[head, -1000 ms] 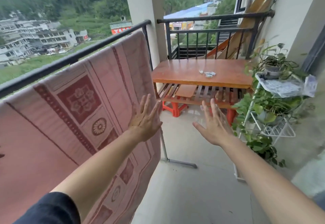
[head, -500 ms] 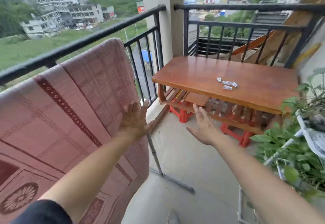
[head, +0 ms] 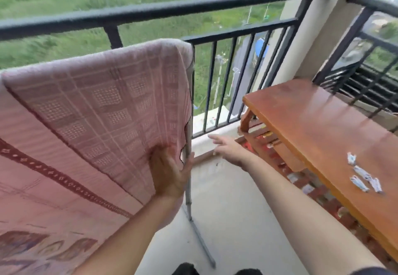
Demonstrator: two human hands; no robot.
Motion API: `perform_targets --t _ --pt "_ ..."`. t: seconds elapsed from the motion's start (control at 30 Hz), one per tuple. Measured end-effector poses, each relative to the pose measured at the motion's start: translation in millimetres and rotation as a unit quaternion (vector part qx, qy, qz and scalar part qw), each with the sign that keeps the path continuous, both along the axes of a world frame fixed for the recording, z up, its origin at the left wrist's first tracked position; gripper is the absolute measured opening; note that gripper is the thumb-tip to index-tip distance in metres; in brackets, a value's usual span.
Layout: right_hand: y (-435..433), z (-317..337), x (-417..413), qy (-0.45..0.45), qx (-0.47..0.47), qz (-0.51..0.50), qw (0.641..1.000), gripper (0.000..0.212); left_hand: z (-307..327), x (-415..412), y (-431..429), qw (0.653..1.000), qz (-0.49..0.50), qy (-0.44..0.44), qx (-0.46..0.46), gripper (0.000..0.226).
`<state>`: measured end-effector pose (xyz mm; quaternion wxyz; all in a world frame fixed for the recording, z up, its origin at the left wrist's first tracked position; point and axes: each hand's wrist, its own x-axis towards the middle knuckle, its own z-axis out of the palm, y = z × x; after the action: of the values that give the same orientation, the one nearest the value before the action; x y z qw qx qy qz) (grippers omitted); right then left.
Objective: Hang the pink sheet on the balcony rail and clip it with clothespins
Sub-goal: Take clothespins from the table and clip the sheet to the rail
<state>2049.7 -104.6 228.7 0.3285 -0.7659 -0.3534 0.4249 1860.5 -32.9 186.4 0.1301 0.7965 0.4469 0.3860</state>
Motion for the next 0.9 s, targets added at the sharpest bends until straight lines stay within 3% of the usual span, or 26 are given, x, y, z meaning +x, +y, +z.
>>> perform_targets --t 0.13,0.27,0.4,0.53,0.63,0.77,0.9 --pt "61 9 -1 0.153 0.005 0.129 0.980 0.056 -8 5 -1 1.000 -0.011 0.018 -0.020 0.042" --pt "99 2 -2 0.276 -0.016 0.278 0.920 0.024 -15 17 -18 0.997 0.026 -0.040 -0.064 0.016" --pt "116 -10 7 0.275 -0.014 0.426 0.862 0.016 -9 40 -47 0.981 0.172 -0.072 -0.061 0.013" --pt "121 -11 11 0.297 -0.024 0.459 0.837 0.008 -1 64 -77 0.933 0.337 -0.076 -0.097 0.012" --pt "125 -9 8 0.287 -0.044 0.487 0.823 0.028 4 77 -95 0.889 0.438 -0.068 -0.118 0.013" --pt "127 -6 4 0.298 -0.059 0.514 0.802 0.024 13 89 -114 0.850 0.504 -0.099 -0.117 0.022" --pt "136 -11 2 0.275 -0.050 0.547 0.789 0.025 18 95 -118 0.841 0.521 -0.083 -0.122 0.013"
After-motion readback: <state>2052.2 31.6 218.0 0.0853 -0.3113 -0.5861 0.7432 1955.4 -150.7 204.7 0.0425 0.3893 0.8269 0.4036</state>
